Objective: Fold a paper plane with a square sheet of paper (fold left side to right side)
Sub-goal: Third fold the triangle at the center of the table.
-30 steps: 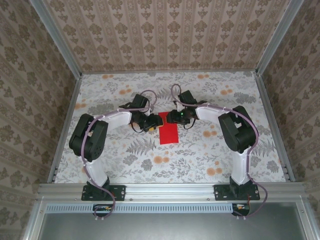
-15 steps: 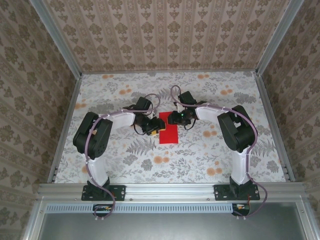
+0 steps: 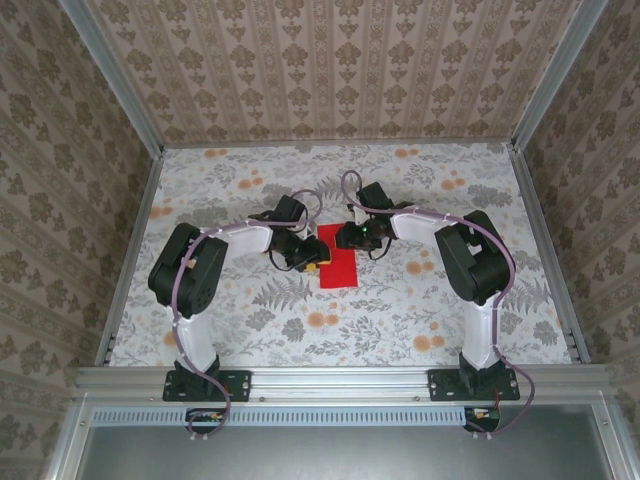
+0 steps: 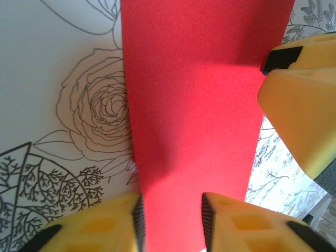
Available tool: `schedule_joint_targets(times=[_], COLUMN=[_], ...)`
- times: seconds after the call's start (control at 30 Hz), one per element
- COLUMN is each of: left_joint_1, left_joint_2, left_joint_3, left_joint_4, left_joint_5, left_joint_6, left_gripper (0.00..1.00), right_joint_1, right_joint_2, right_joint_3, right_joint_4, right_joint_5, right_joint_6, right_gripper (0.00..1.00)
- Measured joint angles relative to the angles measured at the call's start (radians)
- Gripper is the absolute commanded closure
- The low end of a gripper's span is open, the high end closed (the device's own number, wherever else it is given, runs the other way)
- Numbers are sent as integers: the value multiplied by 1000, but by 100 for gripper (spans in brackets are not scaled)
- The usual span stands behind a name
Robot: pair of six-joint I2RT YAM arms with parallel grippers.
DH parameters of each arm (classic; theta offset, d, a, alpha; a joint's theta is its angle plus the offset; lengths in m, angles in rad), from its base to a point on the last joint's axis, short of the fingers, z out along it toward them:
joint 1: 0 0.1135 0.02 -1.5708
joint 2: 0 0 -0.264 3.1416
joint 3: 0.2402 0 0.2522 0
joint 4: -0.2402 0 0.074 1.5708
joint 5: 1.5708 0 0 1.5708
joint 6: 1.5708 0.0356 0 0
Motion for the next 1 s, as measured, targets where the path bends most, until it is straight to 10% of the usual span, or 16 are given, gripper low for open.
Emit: schedule_joint_targets(times=[0.2,0.57,1.0], left_joint_1=[0,0,0], left_joint_2=[-2,-43,-43], left_joint_3=[-1,-55,-71], left_joint_4=[2,66,118], left_joint_5=[0,11,39], left_joint_6=[-23,-109,-164], left_gripper=[99,100,100], right_joint_1=[0,19,393], right_joint_2=[0,-305,-535], right_joint_3=[-3,-299,-526], right_joint_4=[12,159,214], right_joint_5=[-1,71,320], right_joint_6=[-10,-103,-341], right_gripper=[49,26,23])
